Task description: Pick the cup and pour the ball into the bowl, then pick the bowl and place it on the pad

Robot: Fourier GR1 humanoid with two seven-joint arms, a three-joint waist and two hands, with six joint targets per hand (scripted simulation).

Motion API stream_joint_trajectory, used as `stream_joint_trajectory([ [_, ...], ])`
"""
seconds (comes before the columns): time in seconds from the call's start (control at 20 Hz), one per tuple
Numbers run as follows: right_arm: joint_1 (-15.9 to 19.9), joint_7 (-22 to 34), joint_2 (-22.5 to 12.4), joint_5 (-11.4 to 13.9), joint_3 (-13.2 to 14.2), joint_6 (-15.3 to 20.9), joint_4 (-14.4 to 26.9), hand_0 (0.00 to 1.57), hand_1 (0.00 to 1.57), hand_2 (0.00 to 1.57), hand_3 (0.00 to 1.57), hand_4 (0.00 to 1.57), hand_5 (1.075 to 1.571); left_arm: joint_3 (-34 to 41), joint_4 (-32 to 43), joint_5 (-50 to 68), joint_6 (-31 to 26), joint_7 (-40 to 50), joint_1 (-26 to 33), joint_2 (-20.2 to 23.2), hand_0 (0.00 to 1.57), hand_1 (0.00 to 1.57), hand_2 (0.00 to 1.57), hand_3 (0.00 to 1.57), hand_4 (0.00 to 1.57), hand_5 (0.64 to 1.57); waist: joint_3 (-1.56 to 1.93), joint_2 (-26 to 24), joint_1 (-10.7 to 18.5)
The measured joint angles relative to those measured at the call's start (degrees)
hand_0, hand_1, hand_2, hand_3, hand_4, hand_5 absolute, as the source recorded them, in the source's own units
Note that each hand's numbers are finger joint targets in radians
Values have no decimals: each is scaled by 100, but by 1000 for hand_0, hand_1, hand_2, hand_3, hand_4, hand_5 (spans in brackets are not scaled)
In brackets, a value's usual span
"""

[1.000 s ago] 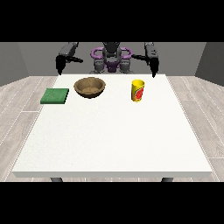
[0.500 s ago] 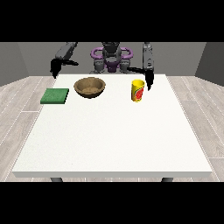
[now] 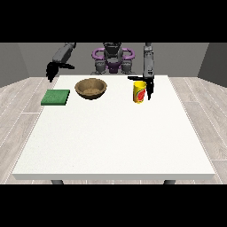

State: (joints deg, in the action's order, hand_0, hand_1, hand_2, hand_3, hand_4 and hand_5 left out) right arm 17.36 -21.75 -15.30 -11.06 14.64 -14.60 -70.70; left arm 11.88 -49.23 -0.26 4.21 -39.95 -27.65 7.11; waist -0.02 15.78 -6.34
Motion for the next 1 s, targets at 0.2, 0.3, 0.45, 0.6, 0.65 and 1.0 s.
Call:
stream_joint_trajectory([
  [0.2, 92, -54, -147, -104, 93, -172, 108, 0, 0, 0, 0, 0, 1563, 80, 302, -186, 336, -177, -118, 200, 1294, 1294, 1571, 1571, 805, 1513, 2, 86, -87],
  [0.3, 183, -80, -187, -139, 107, -231, 121, 0, 0, 0, 0, 0, 1559, 16, 361, -523, 870, -234, -169, 281, 1309, 1309, 1571, 1571, 822, 1514, 4, 198, -200],
  [0.45, 287, -3, -292, -265, 169, -352, 101, 0, 0, 0, 0, 0, 1557, 16, 528, -796, 1460, -355, -263, 290, 1331, 1331, 1571, 1571, 864, 1509, 14, 290, -362],
  [0.6, 395, 56, -573, -415, 345, -536, 169, 0, 0, 0, 0, 0, 1556, 54, 638, -933, 1865, -437, -434, 303, 1351, 1351, 1571, 1571, 881, 1502, 28, 380, -479],
  [0.65, 411, 63, -624, -446, 371, -585, 186, 0, 0, 0, 0, 0, 1555, 62, 701, -969, 1986, -459, -498, 287, 1354, 1354, 1571, 1571, 901, 1507, 29, 388, -493],
  [1.0, 232, -34, -949, -408, 644, -771, 1237, 0, 0, 78, 0, 0, 1560, -687, 616, -1884, 2555, 622, -528, 171, 1388, 1388, 1571, 1571, 1023, 1536, 18, -546, -93],
])
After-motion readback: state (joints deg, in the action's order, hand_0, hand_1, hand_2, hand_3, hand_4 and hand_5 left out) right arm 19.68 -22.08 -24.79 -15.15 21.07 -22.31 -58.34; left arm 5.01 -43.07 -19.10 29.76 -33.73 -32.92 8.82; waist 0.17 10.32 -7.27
